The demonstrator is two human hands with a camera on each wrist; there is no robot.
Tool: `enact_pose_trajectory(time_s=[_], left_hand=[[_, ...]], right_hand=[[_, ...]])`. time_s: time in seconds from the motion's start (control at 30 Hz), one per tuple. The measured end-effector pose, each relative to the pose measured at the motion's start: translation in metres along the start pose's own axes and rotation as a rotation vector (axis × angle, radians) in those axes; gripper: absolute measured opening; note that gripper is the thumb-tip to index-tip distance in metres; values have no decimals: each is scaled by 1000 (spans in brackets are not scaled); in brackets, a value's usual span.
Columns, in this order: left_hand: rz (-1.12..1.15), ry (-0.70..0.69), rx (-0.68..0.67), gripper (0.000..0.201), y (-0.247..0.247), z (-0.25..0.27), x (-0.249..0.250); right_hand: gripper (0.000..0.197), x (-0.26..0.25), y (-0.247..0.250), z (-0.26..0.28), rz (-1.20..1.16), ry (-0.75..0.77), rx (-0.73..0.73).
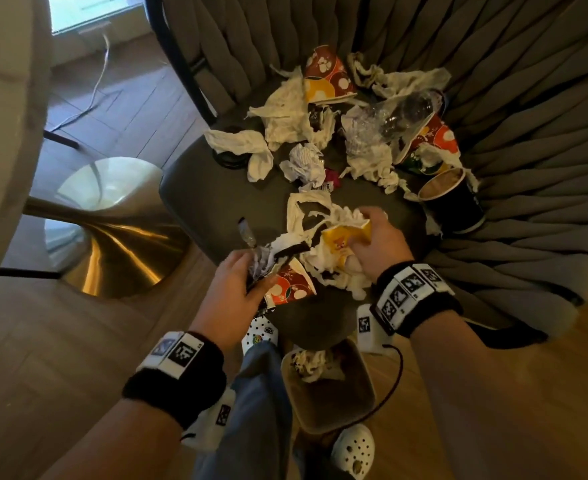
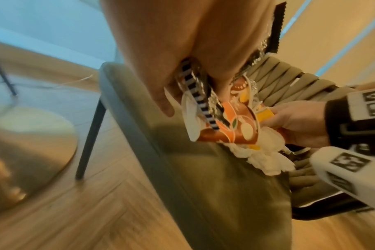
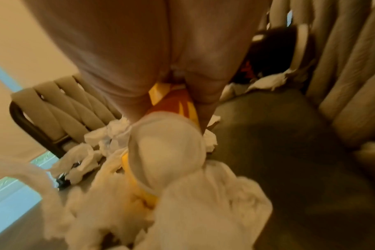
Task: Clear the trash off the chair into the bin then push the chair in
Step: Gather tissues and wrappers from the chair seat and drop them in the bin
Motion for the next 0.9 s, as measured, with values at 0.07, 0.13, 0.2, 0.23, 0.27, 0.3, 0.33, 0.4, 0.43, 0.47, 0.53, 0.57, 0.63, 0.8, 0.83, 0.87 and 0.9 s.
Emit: enact_pose_trajectory(time_s=[0.07, 0.13, 0.2, 0.23, 0.27, 0.3, 0.33, 0.4, 0.43, 0.47, 0.53, 0.57, 0.63, 0.8, 0.83, 0.87, 0.9], left_hand=[[-168, -113, -65, 51, -2, -18, 21], [-261, -201, -92, 43, -2, -39, 40], [-310, -247, -76, 39, 2, -60, 52], [-323, -256, -55, 39, 6, -70, 56], [-333, -258, -28, 38, 11, -81, 59], [-344, -258, 1, 37, 17, -90, 64], [-360, -261, 25, 36, 22, -100, 68], [-407, -266, 35, 37, 26, -117, 75], [-424, -267, 18, 38, 24, -125, 77], [-431, -265, -9, 39, 20, -132, 78], [-435, -266, -51, 43, 10, -142, 80], [-441, -265, -61, 47, 5, -147, 80], [-471, -251, -65, 54, -2, -154, 76], [-399, -233, 15, 63, -6, -159, 69], [-338, -242, 28, 60, -5, -155, 71], [-273, -247, 35, 55, -4, -150, 72], [-209, -248, 33, 48, -4, -143, 73]], right_hand=[[58, 10, 16, 10, -31, -1, 51], [51, 23, 34, 20, -11, -27, 125], [46, 34, 49, 30, -43, -36, 204], [44, 37, 55, 35, -82, -26, 243], [43, 38, 60, 39, -129, -11, 279], [43, 38, 63, 40, -164, 11, 302], [42, 36, 62, 41, -177, 32, 307], [41, 32, 44, 36, -163, 51, 254], [40, 29, 30, 33, -121, 55, 203], [39, 26, 13, 31, -55, 51, 142], [39, 25, -20, 30, 56, -3, 22], [39, 24, -29, 30, 68, -45, -8], [40, 19, -36, 29, 80, -55, 5], [46, 21, -29, 23, -48, -102, 27], [49, 24, -25, 23, -128, -132, 29], [54, 25, -21, 24, -189, -144, 25], [58, 23, -15, 25, -216, -128, 30]])
Point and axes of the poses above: each hand's wrist, its own z-axis away from the middle knuckle, its own y-axis out of the back of the hand, x = y × z, the point moved 10 cm from there along -z, towards the middle knuckle, and after that the axes turned 6 degrees about x, right-handed, at the moved point
